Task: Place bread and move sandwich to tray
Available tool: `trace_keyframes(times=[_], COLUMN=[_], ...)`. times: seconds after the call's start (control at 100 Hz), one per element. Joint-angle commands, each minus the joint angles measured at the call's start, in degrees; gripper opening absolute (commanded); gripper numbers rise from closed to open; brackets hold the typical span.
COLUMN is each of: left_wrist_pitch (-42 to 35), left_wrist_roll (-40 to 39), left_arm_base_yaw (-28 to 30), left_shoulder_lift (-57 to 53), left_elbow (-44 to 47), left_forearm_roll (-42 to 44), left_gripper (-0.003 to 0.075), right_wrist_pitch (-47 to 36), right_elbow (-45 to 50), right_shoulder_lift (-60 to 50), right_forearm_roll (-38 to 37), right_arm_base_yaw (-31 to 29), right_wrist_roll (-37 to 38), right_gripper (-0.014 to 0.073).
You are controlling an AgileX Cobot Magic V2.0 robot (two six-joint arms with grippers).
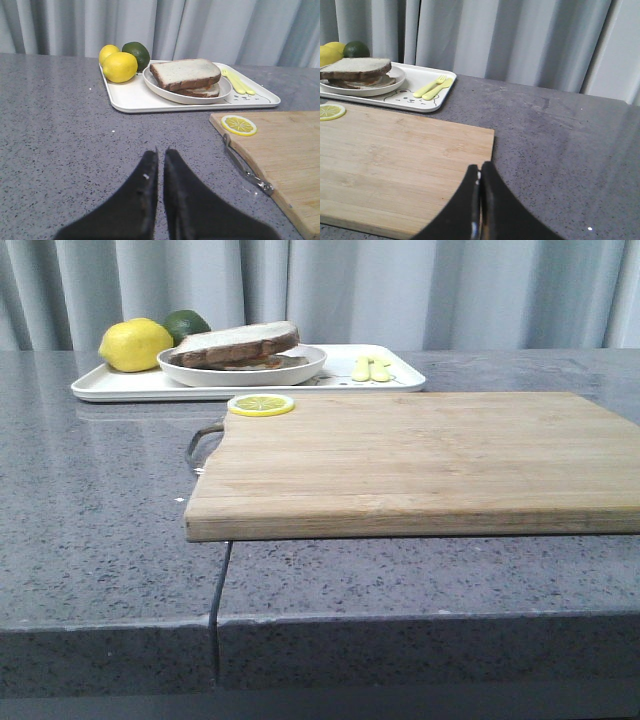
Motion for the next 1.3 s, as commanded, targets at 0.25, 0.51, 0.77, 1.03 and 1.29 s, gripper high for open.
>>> trace_keyframes(times=[0.25,0.51,0.77,1.03,1.29], left_wrist_pitch=[-3.14,-3.14,-3.14,-3.27,-6.37], left_wrist_roll=[-0.06,-0.06,-0.06,-0.06,-17.32], left_arm_base_yaw=[-0.47,-0.47,-0.47,-0.37,-0.37], left_shoulder_lift=[0.40,0.40,0.40,0.31,-5.38], left_elbow=[-1.58,-1.58,-1.58,0.91,4.72], left_forearm_roll=[-0.48,-0.48,-0.48,1.44,25.61], left_gripper=[-0.0019,-0.0019,-0.0019,-0.0019,-0.0019], right_wrist_pitch=[-4.11,-4.11,-4.11,-4.11,-4.11], right_elbow=[-1.35,-1.35,-1.35,-1.35,-1.35], right_shoulder_lift=[0.73,0.73,0.73,0.73,0.73], right_forearm_roll=[-0.48,-0.48,-0.48,-0.48,-0.48], right_arm_base_yaw=[-0.35,-0.35,-0.35,-0.35,-0.35], right_wrist_roll=[-0.02,-0.02,-0.02,-0.02,-0.02], right_gripper=[-0.0116,-0.0116,-0.0116,-0.0116,-0.0116])
